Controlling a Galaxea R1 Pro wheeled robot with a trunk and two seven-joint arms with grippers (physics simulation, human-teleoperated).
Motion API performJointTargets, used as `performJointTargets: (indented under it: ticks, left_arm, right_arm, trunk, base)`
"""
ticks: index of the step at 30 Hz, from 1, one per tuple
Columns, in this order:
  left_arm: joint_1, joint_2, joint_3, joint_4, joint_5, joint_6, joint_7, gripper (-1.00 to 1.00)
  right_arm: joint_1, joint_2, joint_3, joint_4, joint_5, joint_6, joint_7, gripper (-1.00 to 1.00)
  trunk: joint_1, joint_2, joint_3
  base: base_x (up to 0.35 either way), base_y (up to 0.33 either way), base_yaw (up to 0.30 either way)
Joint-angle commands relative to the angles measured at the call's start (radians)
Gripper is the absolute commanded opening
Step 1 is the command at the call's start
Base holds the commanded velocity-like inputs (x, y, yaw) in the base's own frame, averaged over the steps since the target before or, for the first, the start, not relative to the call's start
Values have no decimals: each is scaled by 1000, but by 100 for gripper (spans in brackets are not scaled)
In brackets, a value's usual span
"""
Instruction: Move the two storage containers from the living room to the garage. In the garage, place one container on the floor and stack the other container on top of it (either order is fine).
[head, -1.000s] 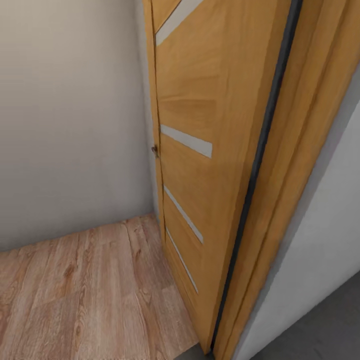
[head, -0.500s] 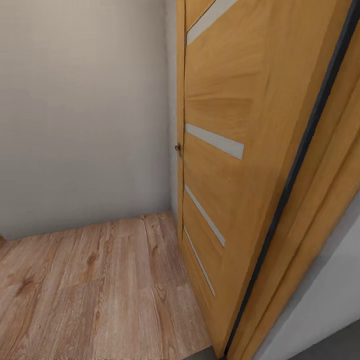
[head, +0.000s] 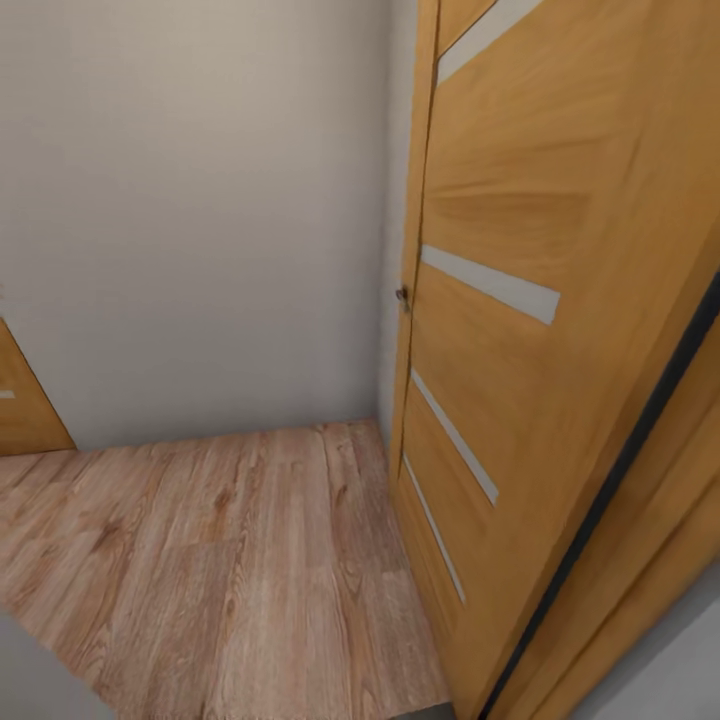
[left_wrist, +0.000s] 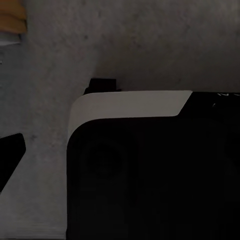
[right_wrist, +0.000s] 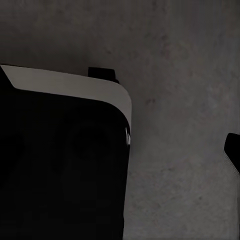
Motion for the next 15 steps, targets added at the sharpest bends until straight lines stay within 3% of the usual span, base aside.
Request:
performJointTargets:
  ticks: [1,15]
  left_arm:
    - [-1,0,3,1,1,-4,2,100]
    - [-1,0,3,1,1,-5,2,100]
  right_arm:
    - [-1,1,8,3,-9,-6,-1,100]
    - [-1,1,8,3,-9,-4,-1,100]
  trunk:
    - [0,0,-1]
    - [0,0,-8]
  base:
    - [0,0,267]
    - [0,0,267]
